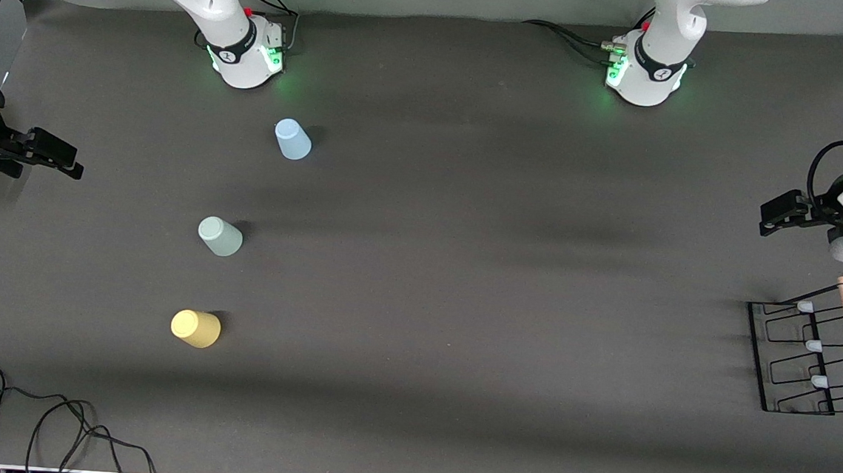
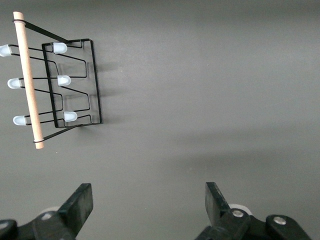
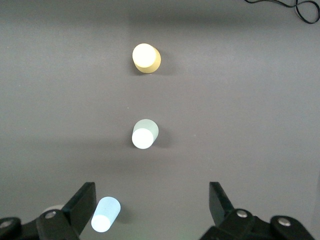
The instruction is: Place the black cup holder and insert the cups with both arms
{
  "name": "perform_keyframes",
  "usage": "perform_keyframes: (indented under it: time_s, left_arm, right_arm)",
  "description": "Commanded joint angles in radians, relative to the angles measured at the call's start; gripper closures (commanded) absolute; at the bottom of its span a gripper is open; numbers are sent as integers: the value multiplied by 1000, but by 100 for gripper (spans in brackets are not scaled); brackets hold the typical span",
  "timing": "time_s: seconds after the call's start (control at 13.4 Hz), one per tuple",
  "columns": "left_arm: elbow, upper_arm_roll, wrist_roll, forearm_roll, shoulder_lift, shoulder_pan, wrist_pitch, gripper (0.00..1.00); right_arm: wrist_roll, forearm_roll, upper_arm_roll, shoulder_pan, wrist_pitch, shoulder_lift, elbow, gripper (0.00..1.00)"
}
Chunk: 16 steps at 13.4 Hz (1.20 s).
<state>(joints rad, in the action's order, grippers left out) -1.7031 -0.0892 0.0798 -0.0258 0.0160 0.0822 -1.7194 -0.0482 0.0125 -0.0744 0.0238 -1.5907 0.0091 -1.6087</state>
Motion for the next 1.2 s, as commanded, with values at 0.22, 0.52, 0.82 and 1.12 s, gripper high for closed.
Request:
perform_keyframes:
  time_s: [0.22,0.52,0.82,1.12]
  left_arm:
    - [22,-7,12,9,21,-1,9,0]
    - [17,-7,12,7,22,-1,9,0]
    - [54,-12,15,-3,94,-48,-14,0]
    - [228,-11,76,7,273,-149,-49,0]
  right_arm:
    - [22,-11,-10,15,11,-6,18,0]
    - [22,-9,-7,18,11,-3,18,0]
    - [22,-9,-8,16,11,-5,18,0]
    - [22,-9,-8,16,11,-5,18,0]
